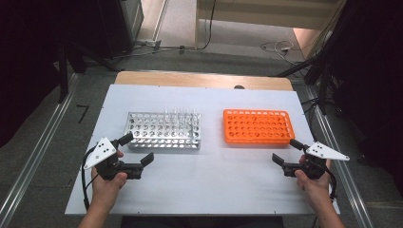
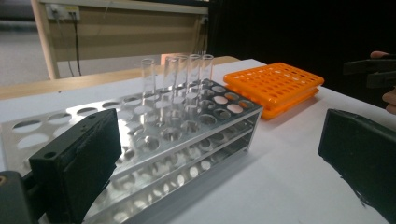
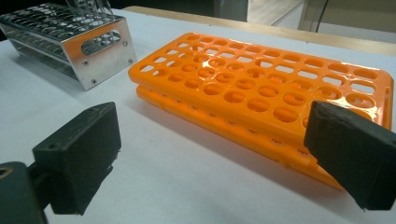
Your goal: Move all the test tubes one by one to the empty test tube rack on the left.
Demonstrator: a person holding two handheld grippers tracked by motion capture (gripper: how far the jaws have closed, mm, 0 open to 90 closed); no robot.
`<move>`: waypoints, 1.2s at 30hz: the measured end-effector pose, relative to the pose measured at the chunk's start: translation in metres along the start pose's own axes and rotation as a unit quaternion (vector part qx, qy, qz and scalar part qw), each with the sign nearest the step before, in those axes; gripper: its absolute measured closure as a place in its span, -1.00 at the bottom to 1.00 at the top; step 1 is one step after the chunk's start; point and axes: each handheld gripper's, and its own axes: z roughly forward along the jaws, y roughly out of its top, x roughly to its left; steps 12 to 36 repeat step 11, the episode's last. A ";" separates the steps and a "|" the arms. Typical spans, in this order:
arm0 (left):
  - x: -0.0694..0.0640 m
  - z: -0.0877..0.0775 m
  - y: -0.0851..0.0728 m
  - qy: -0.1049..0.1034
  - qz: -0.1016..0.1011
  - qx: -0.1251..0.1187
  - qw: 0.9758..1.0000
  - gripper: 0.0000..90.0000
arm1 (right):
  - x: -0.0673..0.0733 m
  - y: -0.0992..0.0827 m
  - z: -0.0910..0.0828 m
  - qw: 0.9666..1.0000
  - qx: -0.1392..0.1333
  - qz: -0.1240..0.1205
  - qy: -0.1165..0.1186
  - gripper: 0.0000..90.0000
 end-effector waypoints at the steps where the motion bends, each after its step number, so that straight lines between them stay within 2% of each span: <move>1: 0.002 -0.001 0.000 -0.004 -0.003 -0.006 1.000 -1.00 | -0.001 0.000 0.000 1.000 -0.002 0.001 0.000 -0.95; 4: 0.007 -0.003 -0.001 -0.001 -0.011 -0.014 1.000 -1.00 | -0.002 0.000 0.000 1.000 -0.004 0.003 0.000 -0.95; 10: 0.009 -0.003 -0.002 0.007 -0.014 -0.012 1.000 -1.00 | -0.001 0.000 0.001 1.000 0.000 0.002 0.001 -0.95; 36: 0.009 -0.003 -0.002 0.006 -0.012 -0.010 1.000 -1.00 | -0.001 0.001 0.001 1.000 -0.002 0.001 0.000 -0.95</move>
